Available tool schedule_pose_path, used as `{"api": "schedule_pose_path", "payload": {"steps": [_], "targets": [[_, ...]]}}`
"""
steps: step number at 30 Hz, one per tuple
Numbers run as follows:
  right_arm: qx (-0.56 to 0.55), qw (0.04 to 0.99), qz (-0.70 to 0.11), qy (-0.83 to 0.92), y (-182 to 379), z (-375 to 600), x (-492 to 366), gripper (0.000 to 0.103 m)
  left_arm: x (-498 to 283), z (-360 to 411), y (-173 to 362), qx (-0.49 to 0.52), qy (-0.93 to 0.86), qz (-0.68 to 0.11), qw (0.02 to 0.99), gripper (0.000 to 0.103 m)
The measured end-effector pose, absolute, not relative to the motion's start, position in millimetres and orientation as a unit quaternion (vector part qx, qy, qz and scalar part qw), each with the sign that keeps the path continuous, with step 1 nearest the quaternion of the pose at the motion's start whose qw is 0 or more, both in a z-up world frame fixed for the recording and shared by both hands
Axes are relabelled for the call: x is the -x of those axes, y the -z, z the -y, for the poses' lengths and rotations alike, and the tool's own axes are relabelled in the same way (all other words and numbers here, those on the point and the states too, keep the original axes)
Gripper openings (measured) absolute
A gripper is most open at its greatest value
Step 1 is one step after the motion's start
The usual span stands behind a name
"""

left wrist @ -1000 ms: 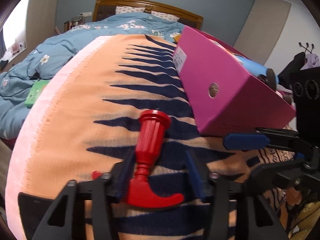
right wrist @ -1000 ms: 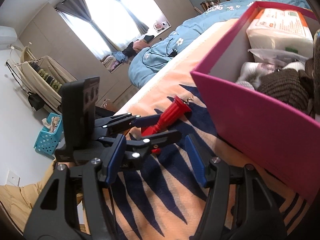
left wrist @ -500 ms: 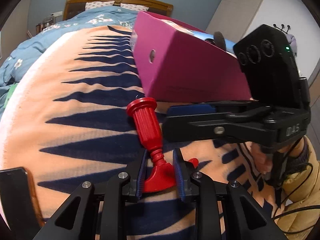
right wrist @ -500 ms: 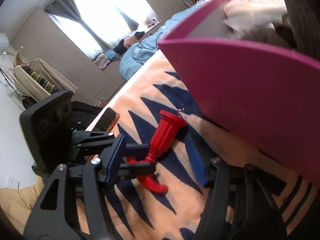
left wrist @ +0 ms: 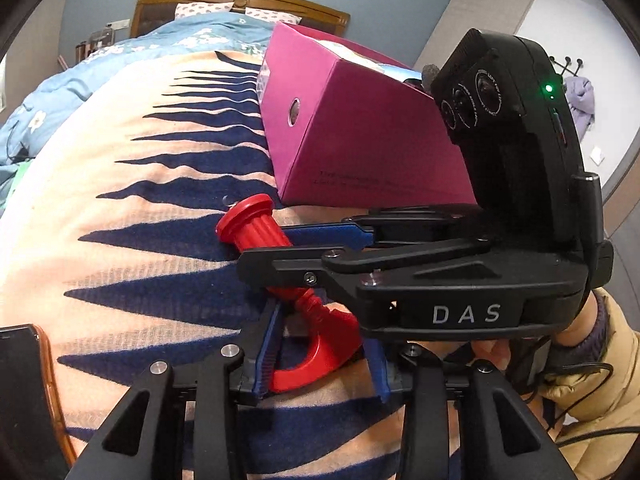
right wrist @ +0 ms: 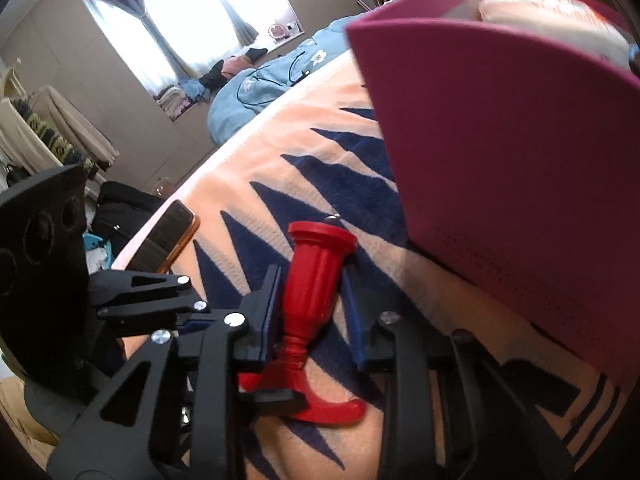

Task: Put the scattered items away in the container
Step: 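Close the left tool on the red T-handle while the right tool grips its shaft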

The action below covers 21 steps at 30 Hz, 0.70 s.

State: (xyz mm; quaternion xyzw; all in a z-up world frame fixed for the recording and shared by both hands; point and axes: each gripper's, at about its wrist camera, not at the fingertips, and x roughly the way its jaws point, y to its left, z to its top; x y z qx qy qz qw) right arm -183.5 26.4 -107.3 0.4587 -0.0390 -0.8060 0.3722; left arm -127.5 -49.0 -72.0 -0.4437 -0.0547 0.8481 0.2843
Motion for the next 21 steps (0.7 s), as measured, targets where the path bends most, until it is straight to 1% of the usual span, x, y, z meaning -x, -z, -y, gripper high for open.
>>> {"api": "schedule_pose_path", "payload": {"steps": [5, 10, 13, 16, 17, 21], "targets": [[-0.461, 0.371, 0.06, 0.804, 108, -37, 180, 0.031, 126, 54, 71, 0.444, -0.846, 0.076, 0.285, 0.039], [-0.46, 0.371, 0.088, 0.802, 105, -56, 169, 0.03, 118, 50, 71, 0.448, -0.836, 0.083, 0.306, 0.039], [-0.458, 0.37, 0.091, 0.803, 101, -68, 158, 0.03, 113, 38, 69, 0.451, -0.829, 0.075, 0.322, 0.039], [-0.457, 0.364, 0.096, 0.806, 99, -79, 150, 0.031, 107, 21, 67, 0.45, -0.824, 0.058, 0.34, 0.041], [-0.457, 0.365, 0.097, 0.806, 98, -83, 147, 0.031, 106, 16, 68, 0.452, -0.821, 0.051, 0.344, 0.044], [-0.463, 0.345, 0.081, 0.812, 101, -97, 136, 0.031, 103, 2, 67, 0.452, -0.817, 0.039, 0.356, 0.045]]}}
